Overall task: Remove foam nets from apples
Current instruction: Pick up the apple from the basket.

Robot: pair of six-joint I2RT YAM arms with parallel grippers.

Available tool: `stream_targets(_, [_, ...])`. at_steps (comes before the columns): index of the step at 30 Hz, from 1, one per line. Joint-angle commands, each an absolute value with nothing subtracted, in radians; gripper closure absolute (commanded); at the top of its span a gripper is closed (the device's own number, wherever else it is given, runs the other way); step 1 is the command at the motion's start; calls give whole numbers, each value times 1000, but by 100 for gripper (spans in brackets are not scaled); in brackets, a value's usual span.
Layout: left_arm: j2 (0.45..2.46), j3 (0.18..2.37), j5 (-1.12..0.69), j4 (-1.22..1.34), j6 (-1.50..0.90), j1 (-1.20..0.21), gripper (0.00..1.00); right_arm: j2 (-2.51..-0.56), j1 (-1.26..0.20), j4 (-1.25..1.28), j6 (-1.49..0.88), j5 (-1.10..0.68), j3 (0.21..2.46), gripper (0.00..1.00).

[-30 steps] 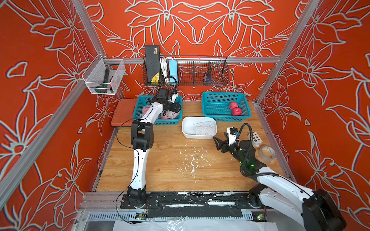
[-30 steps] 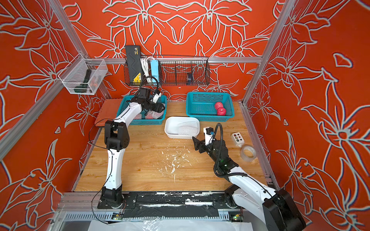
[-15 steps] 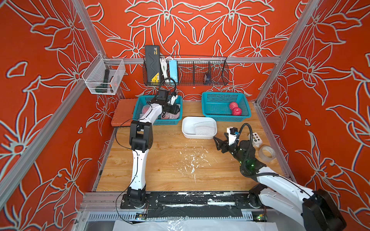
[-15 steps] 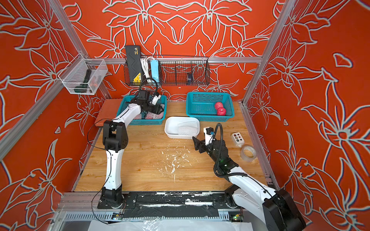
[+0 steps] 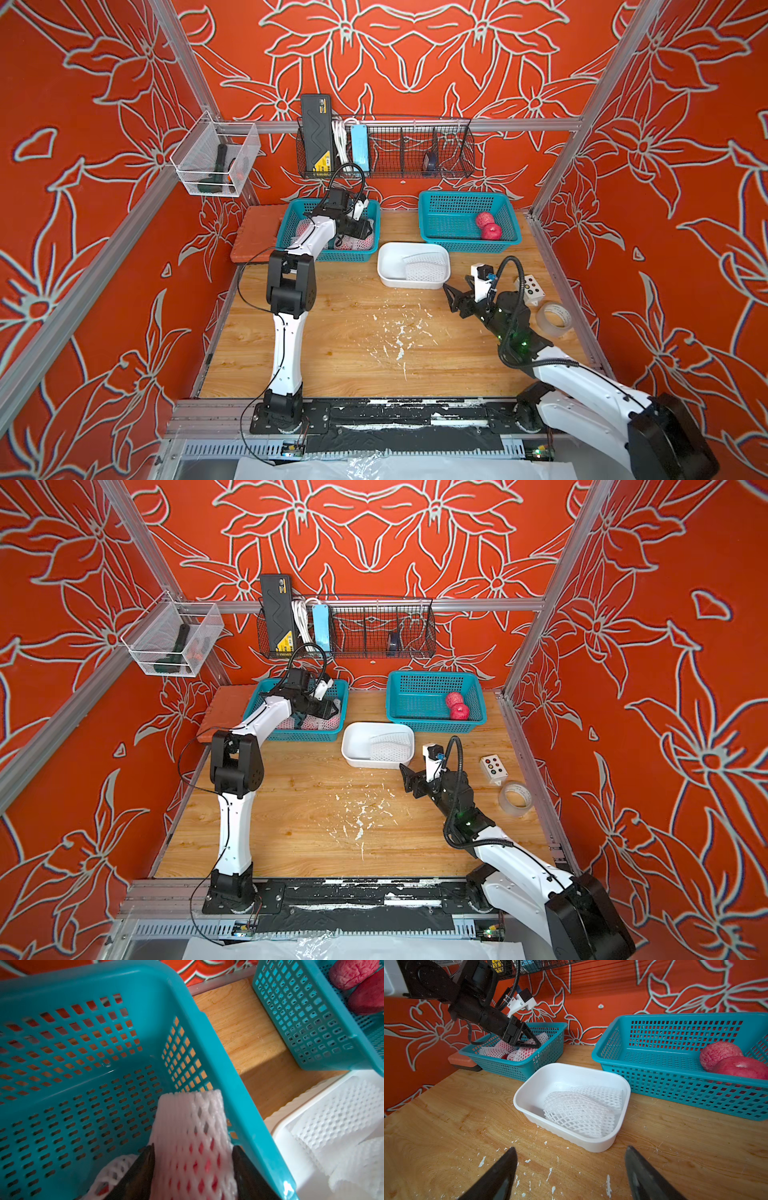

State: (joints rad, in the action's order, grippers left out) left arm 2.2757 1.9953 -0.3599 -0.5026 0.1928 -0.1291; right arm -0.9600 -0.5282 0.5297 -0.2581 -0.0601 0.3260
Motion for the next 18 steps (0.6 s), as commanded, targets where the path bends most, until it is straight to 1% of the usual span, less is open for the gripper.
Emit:
stream_targets(1, [2222,1989,-368,-508,172,-127,45,-952,-533,531,-273,-36,318,19])
stream_targets(7, [2178,1949,-379,-467,160,-127,53,-950,-534,531,-273,-31,318,19])
stream_targets(14, [2134,1865,-380,-403,159,-127,58,-945,-533,529,-275,-29,316,19])
stream_targets(16, [2147,1880,-379,-423,162,-127,69,-944,-532,528,-275,-30,315,19])
stream_targets(18, [2152,1881,-380,-426,161,-127,70,-945,-533,528,-275,-28,317,19])
